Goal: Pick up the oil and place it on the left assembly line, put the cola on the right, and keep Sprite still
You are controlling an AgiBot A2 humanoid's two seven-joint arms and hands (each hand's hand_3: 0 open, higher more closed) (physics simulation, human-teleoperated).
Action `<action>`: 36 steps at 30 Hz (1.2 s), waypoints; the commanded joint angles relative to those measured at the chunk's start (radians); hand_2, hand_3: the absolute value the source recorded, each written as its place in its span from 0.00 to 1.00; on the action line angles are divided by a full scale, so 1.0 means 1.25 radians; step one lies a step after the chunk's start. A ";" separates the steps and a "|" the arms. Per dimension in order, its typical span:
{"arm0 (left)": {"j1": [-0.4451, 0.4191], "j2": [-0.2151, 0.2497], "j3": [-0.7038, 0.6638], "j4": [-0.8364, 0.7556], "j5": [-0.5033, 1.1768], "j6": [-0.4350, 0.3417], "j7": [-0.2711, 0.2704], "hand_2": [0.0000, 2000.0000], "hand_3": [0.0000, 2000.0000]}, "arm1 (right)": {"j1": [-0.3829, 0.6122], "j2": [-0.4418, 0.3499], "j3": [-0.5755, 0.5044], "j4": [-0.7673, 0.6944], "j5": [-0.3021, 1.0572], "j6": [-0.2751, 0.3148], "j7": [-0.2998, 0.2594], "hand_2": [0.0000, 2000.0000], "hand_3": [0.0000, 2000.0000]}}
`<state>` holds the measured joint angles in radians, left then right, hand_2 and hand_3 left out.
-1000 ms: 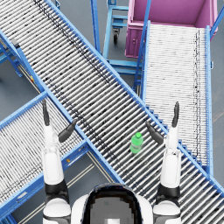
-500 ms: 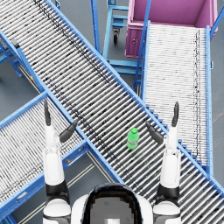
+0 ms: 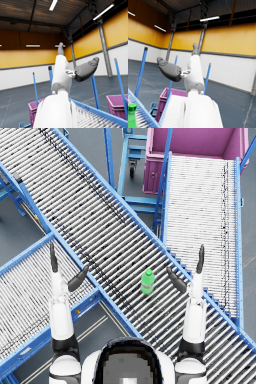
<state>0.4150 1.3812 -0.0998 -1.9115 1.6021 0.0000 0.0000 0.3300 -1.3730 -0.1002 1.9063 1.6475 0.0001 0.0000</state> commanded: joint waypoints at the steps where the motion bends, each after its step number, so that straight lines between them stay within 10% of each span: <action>1: 0.002 0.000 0.000 0.000 0.000 0.000 0.000 0.00 0.00 | 0.017 0.002 -0.002 0.010 0.000 0.000 0.000 0.00 0.00; 36: 0.008 0.005 -0.001 -0.007 0.000 0.000 0.000 0.00 0.00 | 0.003 -0.008 -0.004 -0.002 0.000 0.000 0.000 0.00 0.00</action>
<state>0.4134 1.3895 -0.1006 -1.9161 1.6020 0.0000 0.0000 0.3342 -1.3830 -0.1052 1.9034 1.6475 0.0000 0.0000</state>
